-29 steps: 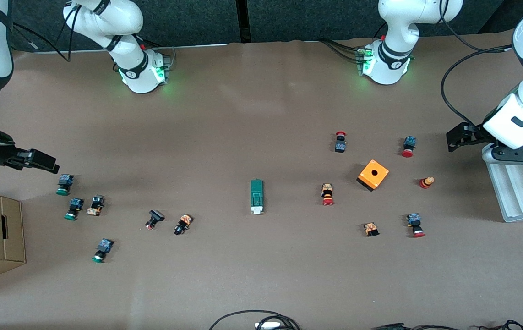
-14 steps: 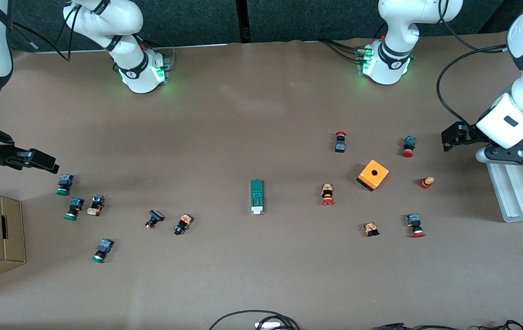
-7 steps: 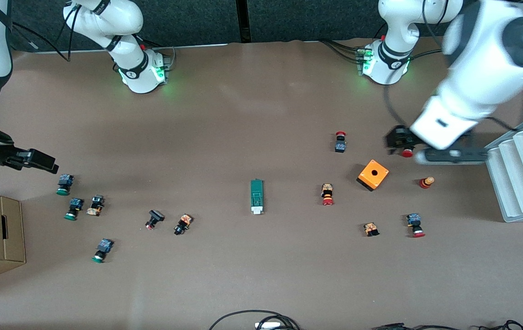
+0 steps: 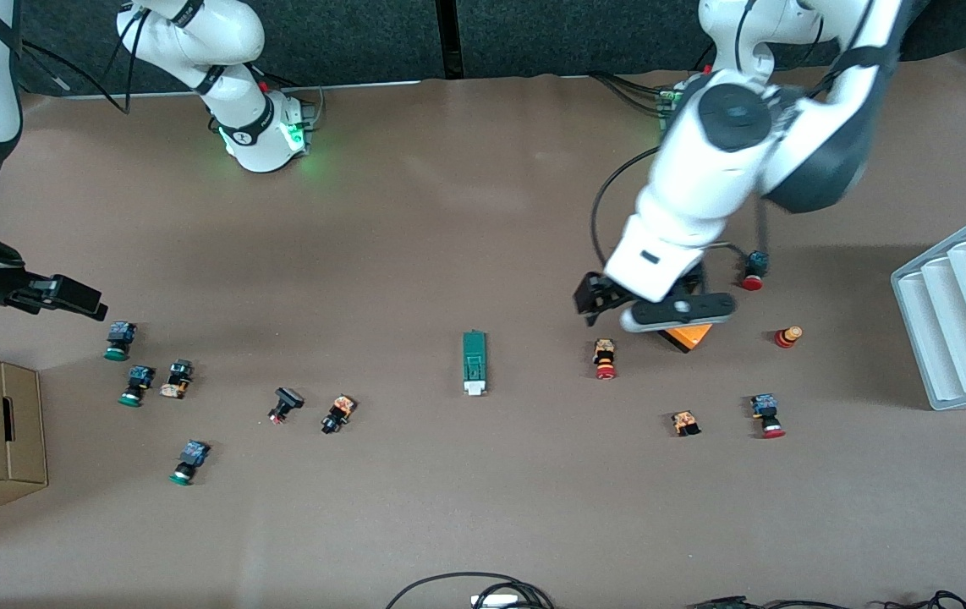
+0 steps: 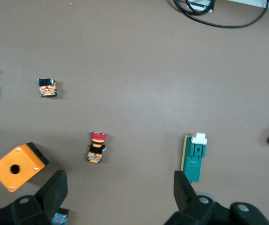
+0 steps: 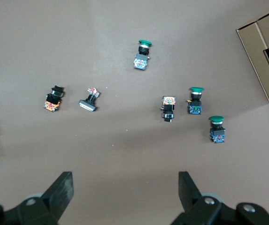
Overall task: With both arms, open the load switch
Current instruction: 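Move the left gripper over the green switch's white lever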
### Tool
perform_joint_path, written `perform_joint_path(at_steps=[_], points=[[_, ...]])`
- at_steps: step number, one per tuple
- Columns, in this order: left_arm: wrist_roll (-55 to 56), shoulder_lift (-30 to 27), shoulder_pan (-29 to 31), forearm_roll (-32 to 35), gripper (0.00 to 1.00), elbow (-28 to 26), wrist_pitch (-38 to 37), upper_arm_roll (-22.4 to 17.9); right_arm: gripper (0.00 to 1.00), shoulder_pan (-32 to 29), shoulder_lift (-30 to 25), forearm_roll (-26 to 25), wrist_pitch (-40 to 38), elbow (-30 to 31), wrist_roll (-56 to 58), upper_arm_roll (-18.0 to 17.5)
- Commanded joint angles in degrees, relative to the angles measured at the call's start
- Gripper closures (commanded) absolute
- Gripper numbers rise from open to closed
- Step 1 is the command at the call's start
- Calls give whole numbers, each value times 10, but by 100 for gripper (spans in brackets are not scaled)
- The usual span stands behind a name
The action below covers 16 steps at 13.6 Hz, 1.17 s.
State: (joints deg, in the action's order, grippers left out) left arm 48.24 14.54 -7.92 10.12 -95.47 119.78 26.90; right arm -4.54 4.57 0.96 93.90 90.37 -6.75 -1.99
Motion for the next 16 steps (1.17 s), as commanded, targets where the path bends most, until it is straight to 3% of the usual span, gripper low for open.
perform_joint_path(at_steps=[1, 3, 7, 10, 13, 16], points=[[141, 56, 3, 101, 0, 18, 37, 66, 0, -4, -6, -3, 6, 5, 2, -2], [240, 98, -7, 208, 0, 17, 57, 110, 0, -3, -4, -3, 7, 5, 2, -2], [462, 171, -109, 404, 0, 20, 58, 111, 0, 3, -3, -3, 8, 4, 3, -5], [563, 231, -158, 571, 0, 16, 58, 110, 0, 3, 5, 3, 5, 5, 5, -6], [650, 272, -177, 724, 0, -5, 56, 110, 0, 12, 32, -1, 5, 6, 13, -9], [726, 310, -202, 816, 0, -15, 33, 107, 0, 46, 53, -3, 8, 5, -3, -9]])
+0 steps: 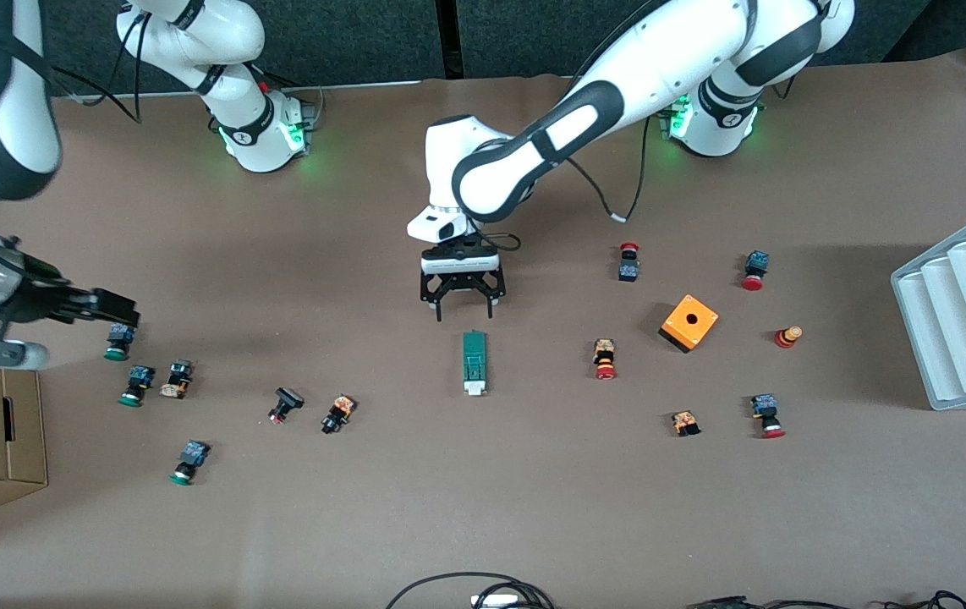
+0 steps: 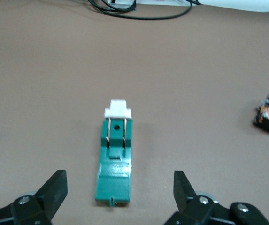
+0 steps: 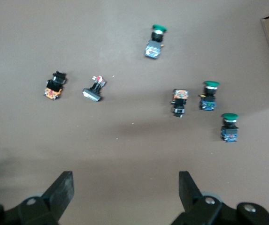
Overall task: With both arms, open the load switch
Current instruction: 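Move the left gripper over the green switch's white lever, then reach the right gripper to the green switch base and grip it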
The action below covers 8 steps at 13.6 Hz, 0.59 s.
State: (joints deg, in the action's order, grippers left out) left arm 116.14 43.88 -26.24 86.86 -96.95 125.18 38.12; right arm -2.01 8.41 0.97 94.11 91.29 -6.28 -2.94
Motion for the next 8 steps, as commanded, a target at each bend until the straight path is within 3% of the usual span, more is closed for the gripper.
perform_joint_path(at_steps=[1, 3, 6, 8], points=[[71, 35, -33, 84, 0, 0, -54, -22, 0, 27, 26, -3, 6, -5, -33, 0], [137, 49, -69, 106, 0, -4, -92, -41, 0, 31, 62, 1, 12, -23, -134, 0], [184, 55, -131, 117, 0, -15, -116, -90, 0, 96, 137, -3, 40, -72, -298, 9], [216, 55, -139, 127, 0, -14, -117, -93, 0, 150, 192, 1, 40, -127, -402, 41]])
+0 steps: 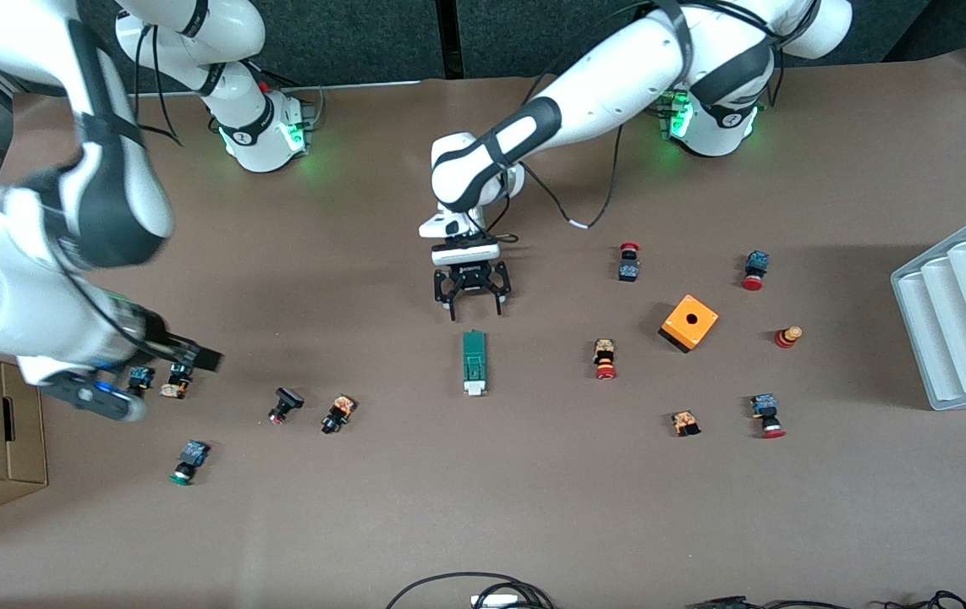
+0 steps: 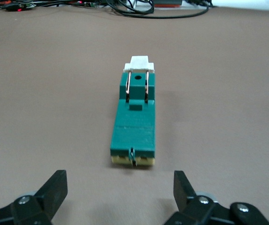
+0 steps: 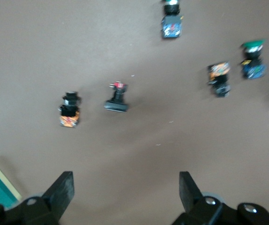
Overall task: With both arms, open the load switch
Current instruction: 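Reach the right gripper to the green switch base and grip it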
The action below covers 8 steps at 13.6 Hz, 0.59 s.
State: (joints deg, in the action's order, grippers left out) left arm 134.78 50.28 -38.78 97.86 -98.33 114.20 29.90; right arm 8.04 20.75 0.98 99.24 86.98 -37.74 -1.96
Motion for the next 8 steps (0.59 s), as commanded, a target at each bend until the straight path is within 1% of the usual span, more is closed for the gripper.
perform_joint_path(at_steps=[1, 4, 6, 7, 8], points=[[34, -3, -14, 37, 0, -1, -7, -11, 1, 77, 89, 5, -12, -101, -119, 50], [67, 17, -14, 100, 0, -1, -7, -24, 3, 144, 148, 41, -12, -155, -218, 96], [63, 18, -15, 101, 0, -1, -8, -27, 3, 169, 176, 60, 4, -180, -286, 104], [63, 20, -15, 102, 0, 0, -8, -27, 3, 180, 182, 69, 23, -180, -320, 104], [63, 23, -16, 109, 0, 0, -8, -38, 3, 187, 188, 82, 39, -180, -353, 104]])
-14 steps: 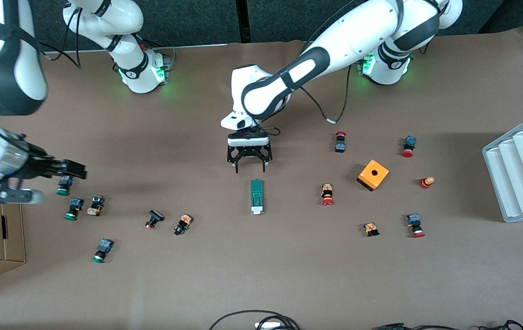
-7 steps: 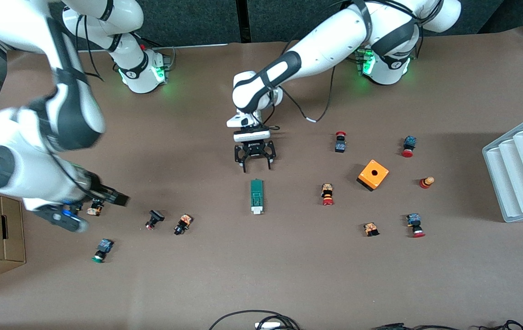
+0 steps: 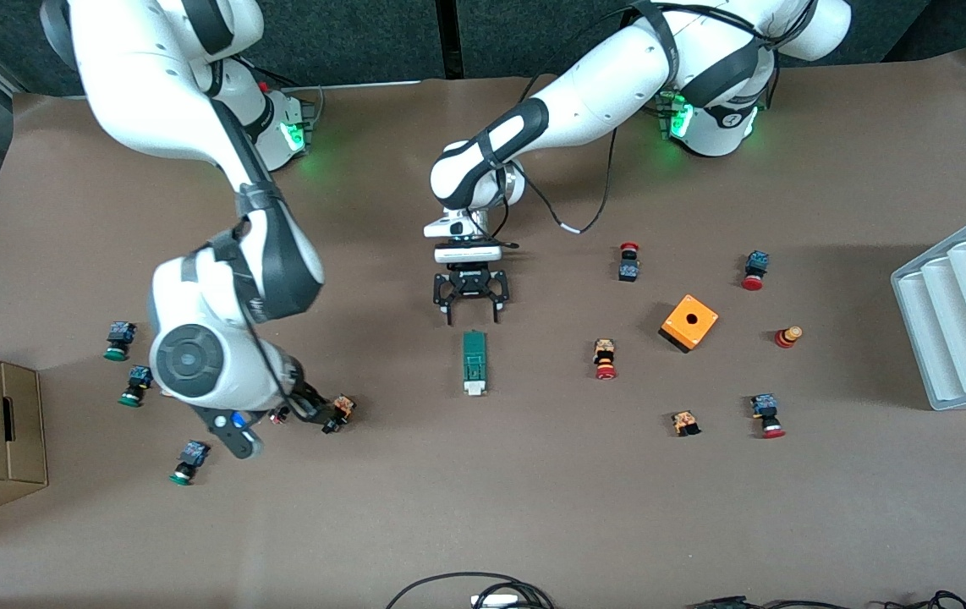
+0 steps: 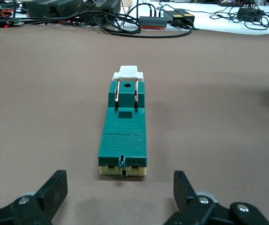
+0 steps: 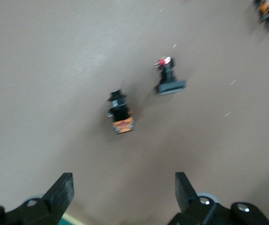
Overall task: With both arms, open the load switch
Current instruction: 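Reach the right gripper to the green switch base and grip it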
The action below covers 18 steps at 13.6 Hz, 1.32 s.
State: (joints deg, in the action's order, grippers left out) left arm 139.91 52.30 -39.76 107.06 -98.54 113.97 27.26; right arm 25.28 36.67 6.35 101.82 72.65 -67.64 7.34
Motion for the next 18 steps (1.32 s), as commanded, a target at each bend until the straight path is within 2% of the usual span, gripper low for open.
perform_joint_path(at_steps=[1, 3, 6, 10, 12, 16, 17, 18], points=[[14, 6, -9, 32, 0, 3, -5, -18, 3, 23, 34, 44, 30, -37, -87, 11], [26, 22, -9, 66, 3, 12, -6, -24, 3, 39, 46, 78, 59, -37, -153, 13], [33, 33, -10, 74, 5, 27, -6, -24, 3, 61, 64, 124, 96, -39, -237, 15], [32, 32, -11, 73, 11, 30, -6, -24, 3, 121, 117, 215, 123, -67, -325, 76], [31, 37, -19, 74, 18, 34, -6, -26, 3, 136, 137, 253, 137, -83, -364, 87], [31, 39, -20, 74, 25, 39, -8, -26, 4, 163, 168, 267, 178, -89, -433, 85], [30, 39, -22, 74, 31, 38, -12, -31, 5, 165, 177, 273, 181, -91, -442, 85], [28, 39, -23, 74, 31, 38, -14, -33, 5, 166, 186, 283, 187, -95, -447, 85]])
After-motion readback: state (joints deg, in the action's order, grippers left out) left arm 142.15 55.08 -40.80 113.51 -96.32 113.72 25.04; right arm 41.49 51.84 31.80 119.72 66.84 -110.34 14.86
